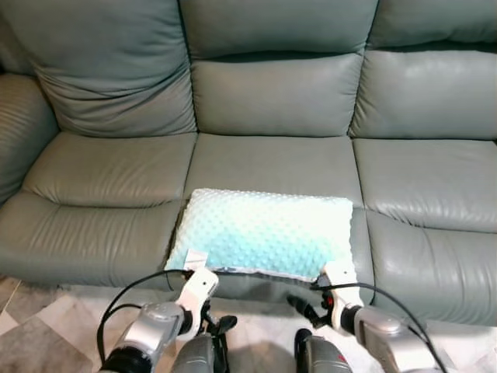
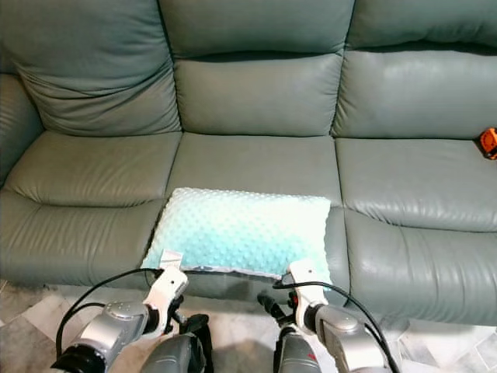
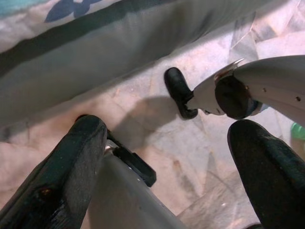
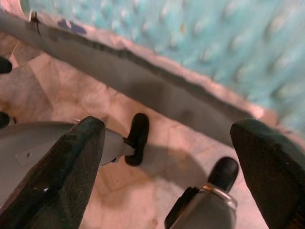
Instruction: Move the pillow to the sofa
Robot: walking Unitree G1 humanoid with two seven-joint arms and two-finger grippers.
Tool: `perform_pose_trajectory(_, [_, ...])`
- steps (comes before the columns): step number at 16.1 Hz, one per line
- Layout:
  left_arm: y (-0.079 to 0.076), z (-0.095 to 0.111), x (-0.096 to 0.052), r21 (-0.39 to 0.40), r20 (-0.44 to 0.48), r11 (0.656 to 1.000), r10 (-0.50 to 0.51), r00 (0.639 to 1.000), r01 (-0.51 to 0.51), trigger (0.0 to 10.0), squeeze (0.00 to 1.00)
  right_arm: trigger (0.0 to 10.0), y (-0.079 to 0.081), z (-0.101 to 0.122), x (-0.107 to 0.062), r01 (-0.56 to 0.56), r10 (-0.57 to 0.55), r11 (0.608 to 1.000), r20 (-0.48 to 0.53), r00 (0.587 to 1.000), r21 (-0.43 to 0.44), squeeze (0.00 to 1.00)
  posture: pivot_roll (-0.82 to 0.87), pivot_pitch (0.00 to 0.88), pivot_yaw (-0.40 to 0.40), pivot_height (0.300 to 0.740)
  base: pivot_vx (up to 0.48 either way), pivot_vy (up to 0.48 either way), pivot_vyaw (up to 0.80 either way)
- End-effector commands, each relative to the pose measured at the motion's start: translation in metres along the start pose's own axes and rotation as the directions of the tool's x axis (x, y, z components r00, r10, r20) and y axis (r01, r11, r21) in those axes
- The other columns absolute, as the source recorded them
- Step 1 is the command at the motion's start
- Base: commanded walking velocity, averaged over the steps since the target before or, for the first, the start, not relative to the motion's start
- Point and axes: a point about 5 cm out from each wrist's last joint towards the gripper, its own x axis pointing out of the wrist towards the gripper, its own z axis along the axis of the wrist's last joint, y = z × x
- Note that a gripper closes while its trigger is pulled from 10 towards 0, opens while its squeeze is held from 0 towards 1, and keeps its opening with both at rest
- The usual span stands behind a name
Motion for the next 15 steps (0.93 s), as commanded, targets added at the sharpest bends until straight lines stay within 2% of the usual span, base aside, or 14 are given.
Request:
perform_pose_trajectory(1, [0.000, -0.018, 0.001, -0.005, -0.055, 1.000, 0.015, 0.998, -0.015, 10.0, 0.00, 10.0, 0.002, -0.009, 0.003, -0.022, 0.022, 1.000, -0.026, 0.999, 0.012, 0.12, -0.07, 0.300, 0.091, 0.740, 0.000, 0.000, 0.00])
perform_pose_trajectory(2, [-0.001, -0.020, 0.002, -0.007, -0.064, 1.000, 0.015, 0.998, -0.015, 10.0, 0.00, 10.0, 0.002, -0.010, 0.006, -0.039, 0.040, 0.999, -0.033, 0.999, 0.016, 0.00, -0.07, 0.302, 0.091, 0.740, 0.000, 0.000, 0.00])
perform_pose_trajectory(4, [0.000, -0.023, 0.005, -0.028, -0.073, 0.999, 0.024, 0.997, -0.026, 10.0, 0.00, 10.0, 0.002, -0.013, 0.012, -0.049, 0.050, 0.999, -0.038, 0.998, 0.009, 0.00, -0.07, 0.302, 0.089, 0.740, 0.000, 0.000, 0.00])
perform_pose_trajectory(5, [0.002, -0.024, 0.006, -0.056, -0.074, 0.997, 0.052, 0.996, -0.056, 10.0, 0.00, 10.0, 0.000, -0.015, 0.016, -0.040, 0.042, 0.997, -0.021, 0.999, 0.071, 0.00, -0.07, 0.304, 0.087, 0.740, 0.000, 0.000, 0.00])
perform_pose_trajectory(6, [0.001, -0.024, 0.008, -0.054, -0.078, 0.997, 0.057, 0.995, -0.062, 10.0, 0.00, 10.0, -0.001, -0.017, 0.018, -0.028, 0.030, 0.996, -0.022, 0.999, 0.087, 0.00, -0.07, 0.305, 0.086, 0.740, 0.000, 0.000, 0.00])
perform_pose_trajectory(10, [-0.001, -0.027, 0.012, -0.019, -0.092, 0.995, 0.100, 0.991, -0.102, 10.0, 0.00, 10.0, -0.001, -0.024, 0.025, 0.018, -0.017, 1.000, -0.042, 0.999, 0.019, 0.00, -0.08, 0.315, 0.082, 0.740, 0.000, 0.000, 0.00])
perform_pose_trajectory(13, [0.001, -0.013, 0.015, -0.025, -0.031, 0.989, 0.144, 0.989, -0.145, 10.0, 0.00, 10.0, -0.010, -0.028, 0.024, 0.123, -0.122, 0.991, -0.027, 0.992, 0.056, 0.00, -0.07, 0.320, 0.087, 0.740, 0.000, 0.000, 0.00])
perform_pose_trajectory(15, [0.003, -0.006, 0.016, -0.048, -0.001, 0.982, 0.182, 0.983, -0.181, 10.0, 0.00, 10.0, -0.013, -0.026, 0.025, 0.165, -0.164, 0.985, -0.019, 0.986, 0.047, 0.00, -0.07, 0.320, 0.089, 0.740, 0.000, 0.000, 0.00])
